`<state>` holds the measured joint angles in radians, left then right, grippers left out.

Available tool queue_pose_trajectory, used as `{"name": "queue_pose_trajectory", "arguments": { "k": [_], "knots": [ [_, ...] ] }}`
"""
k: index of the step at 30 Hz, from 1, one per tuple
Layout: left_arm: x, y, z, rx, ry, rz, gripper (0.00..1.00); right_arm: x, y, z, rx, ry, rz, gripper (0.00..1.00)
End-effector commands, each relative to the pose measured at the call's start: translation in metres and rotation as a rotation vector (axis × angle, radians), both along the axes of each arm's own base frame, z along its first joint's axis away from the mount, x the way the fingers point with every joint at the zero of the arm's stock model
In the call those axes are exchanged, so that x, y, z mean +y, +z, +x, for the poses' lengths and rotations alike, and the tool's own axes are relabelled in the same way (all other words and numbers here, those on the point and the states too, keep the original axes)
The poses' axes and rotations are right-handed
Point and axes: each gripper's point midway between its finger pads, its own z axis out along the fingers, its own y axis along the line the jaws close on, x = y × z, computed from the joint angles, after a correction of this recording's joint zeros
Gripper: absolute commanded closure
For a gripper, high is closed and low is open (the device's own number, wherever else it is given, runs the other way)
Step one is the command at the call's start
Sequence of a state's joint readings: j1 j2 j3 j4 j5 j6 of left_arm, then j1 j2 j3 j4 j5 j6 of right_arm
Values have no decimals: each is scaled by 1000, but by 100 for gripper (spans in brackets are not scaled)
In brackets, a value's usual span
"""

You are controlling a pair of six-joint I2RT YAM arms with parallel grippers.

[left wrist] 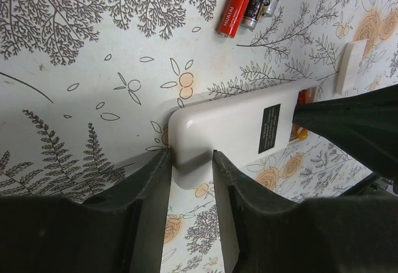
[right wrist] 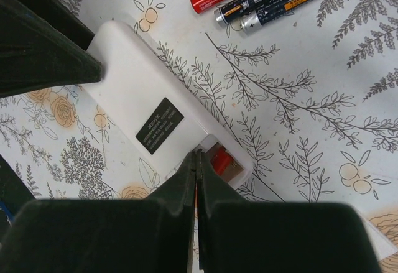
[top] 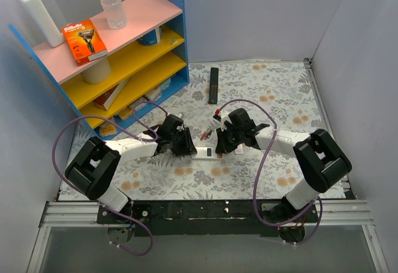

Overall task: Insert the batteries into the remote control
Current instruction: Load the battery into the remote control.

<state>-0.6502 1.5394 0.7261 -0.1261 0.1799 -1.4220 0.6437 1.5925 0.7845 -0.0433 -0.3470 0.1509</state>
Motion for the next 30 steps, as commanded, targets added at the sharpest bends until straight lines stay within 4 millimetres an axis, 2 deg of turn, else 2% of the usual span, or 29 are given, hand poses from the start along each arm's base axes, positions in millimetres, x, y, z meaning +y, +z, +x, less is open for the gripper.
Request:
{"name": "queue_pose_trajectory", "arguments": {
  "k": [1,4,6,7,8,11,14,18,20,21,22,23,24,25,27,30],
  "knots": [
    [-1,10,-7,-10,-11,-24,67,-6,3,-13,42,-19,-44,99],
    [-1,16,-3,-33,-10,-22,66,-1,27,-4,7,-28,-22,97],
    [0,18,-2,-42,-10,-15,66,4,50,8,-42,-47,-2,89],
    [0,20,-2,-46,-10,-17,66,3,54,7,-38,-57,-12,86],
    [1,21,-2,-47,-10,-18,66,4,62,11,-50,-71,-11,77],
    [2,25,-4,-54,-8,-24,62,-6,64,10,-35,-105,-72,61],
    [7,30,-5,-73,10,-24,56,-11,59,6,-22,-100,-136,50],
    [16,39,-5,-108,58,-24,47,-17,47,3,-7,-102,-249,52],
    [22,38,-7,-113,87,-25,37,-10,49,1,-17,-83,-261,56],
    [24,47,-6,-139,96,-38,33,-12,41,-2,6,-83,-297,58],
    [27,47,-5,-150,111,-32,30,-8,42,-2,2,-77,-308,60],
    [28,49,-4,-159,117,-34,26,-8,38,-3,8,-74,-331,65],
    [30,53,-5,-171,121,-40,24,-10,31,-2,15,-77,-365,69],
    [32,55,-4,-183,128,-39,22,-6,32,-4,17,-67,-373,74],
    [34,55,-5,-191,132,-37,17,-6,25,-2,20,-78,-409,75],
    [37,58,-6,-205,136,-37,15,-7,18,-1,37,-100,-450,75]
  ]
}}
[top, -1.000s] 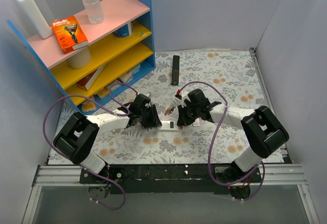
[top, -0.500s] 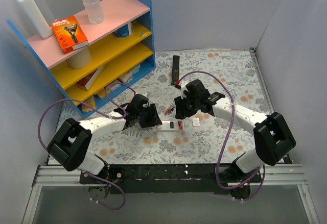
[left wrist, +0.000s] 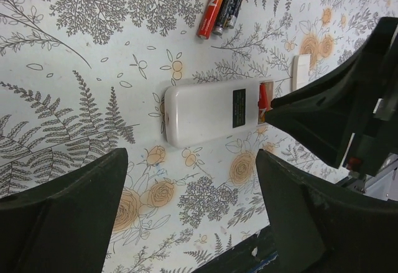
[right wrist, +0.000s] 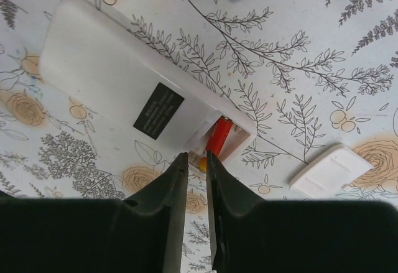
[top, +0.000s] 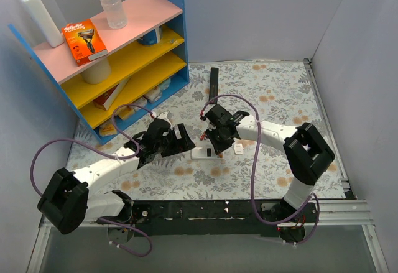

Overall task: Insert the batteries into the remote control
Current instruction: Load the battery into the remote control.

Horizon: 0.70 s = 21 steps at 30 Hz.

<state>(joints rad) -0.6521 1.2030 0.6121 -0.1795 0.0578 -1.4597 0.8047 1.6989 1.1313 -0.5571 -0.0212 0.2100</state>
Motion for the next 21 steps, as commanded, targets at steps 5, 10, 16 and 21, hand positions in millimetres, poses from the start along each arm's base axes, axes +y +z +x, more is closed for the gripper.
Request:
{"name": "queue_pose_trajectory", "arguments": {
  "k": [5,10,16,21],
  "knots": [
    [9,7,-1,-50,24,9,14,-8,-8,7,10,-78,-118,76],
    [10,5,-2,-49,24,10,13,-8,-17,6,24,-75,-138,76],
    [10,8,-2,-53,29,-2,12,-5,-34,-1,62,-57,-165,70],
    [11,11,-5,-53,45,-25,12,-4,-41,-2,50,-49,-197,73]
  ]
}}
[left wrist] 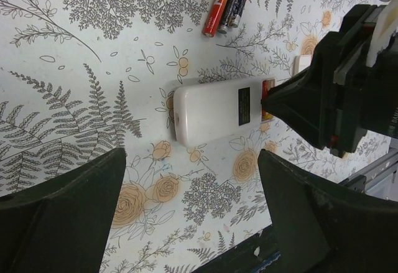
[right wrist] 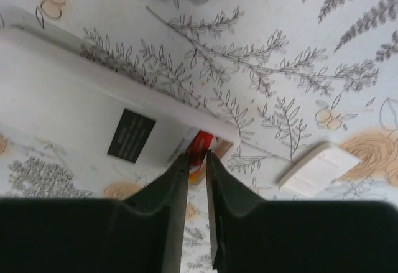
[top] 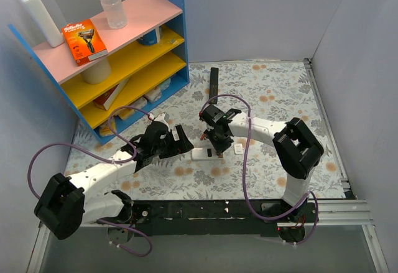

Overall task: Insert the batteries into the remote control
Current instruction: Load the battery into the remote control.

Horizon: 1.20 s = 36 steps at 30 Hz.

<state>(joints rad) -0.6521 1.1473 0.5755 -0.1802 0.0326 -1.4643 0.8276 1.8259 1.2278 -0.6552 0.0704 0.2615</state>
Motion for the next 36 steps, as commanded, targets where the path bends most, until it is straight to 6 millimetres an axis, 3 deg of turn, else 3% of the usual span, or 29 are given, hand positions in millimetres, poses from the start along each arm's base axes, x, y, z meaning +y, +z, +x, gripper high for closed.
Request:
{"name": "queue_pose_trajectory", "arguments": {
  "k": [1,4,9,12,13,17,23,30,36],
  "knots": [
    [3,11,-1,-33,25,-30,12,4,-20,-3,-1,8,-40,79],
    [5,9,-5,-26,34,-39,11,16,-2,-1,-39,42,51,81],
    [16,13,-2,-45,114,-57,9,31,53,9,-139,153,165,71],
    [21,18,-2,-66,147,-78,6,30,66,13,-180,234,176,57],
    [23,19,-3,-64,160,-86,5,32,67,10,-176,265,191,48],
    [29,25,-3,-78,202,-113,2,33,61,-1,-173,443,220,29],
    [37,28,-10,-74,247,-145,2,33,47,-10,-183,729,229,18],
    [41,34,-13,-69,282,-185,2,32,30,-7,-175,889,192,17],
    [34,32,-14,-30,285,-216,2,22,0,-9,-115,924,131,19]
  ]
}}
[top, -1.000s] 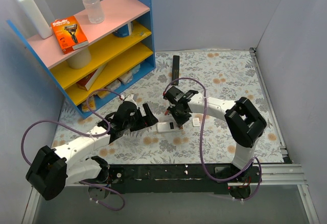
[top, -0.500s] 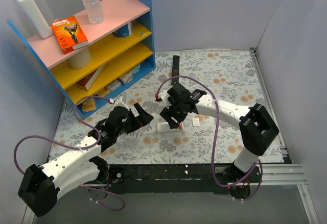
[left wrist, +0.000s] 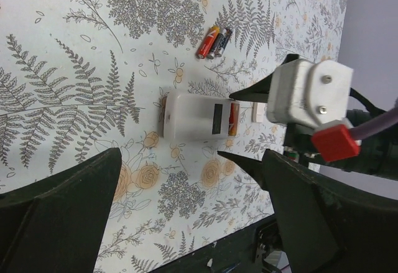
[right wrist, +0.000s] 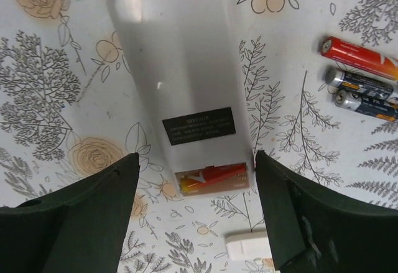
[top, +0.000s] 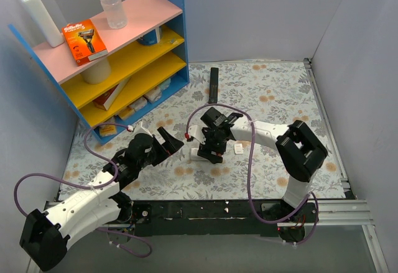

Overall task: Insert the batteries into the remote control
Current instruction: Load the battery into the remote control.

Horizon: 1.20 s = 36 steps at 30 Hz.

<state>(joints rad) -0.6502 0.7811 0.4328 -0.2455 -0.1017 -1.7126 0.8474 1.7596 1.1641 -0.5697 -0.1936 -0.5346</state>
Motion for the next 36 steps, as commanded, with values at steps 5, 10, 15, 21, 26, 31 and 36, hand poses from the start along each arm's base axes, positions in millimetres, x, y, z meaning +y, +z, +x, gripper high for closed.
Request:
{"name": "queue_pose_trajectory", "arguments": {
  "k": [5,10,15,21,26,31,36],
  "knots": [
    [-7,-4,4,49,23,-44,2,-4,-20,2,-15,77,-39,24],
    [-8,-9,6,69,45,-77,2,-3,-18,-4,0,89,-13,46],
    [-21,-15,8,64,-37,-166,2,2,-8,-9,2,87,42,60],
    [-34,-18,18,62,-190,-255,2,8,15,-8,-51,87,126,61],
    [-52,-24,20,78,-365,-238,2,16,32,-9,-72,94,197,61],
    [-65,-26,19,74,-531,-195,3,21,43,-13,-78,95,248,61],
    [-70,-31,8,98,-619,-217,9,23,45,-13,-81,85,273,61]
  ]
}}
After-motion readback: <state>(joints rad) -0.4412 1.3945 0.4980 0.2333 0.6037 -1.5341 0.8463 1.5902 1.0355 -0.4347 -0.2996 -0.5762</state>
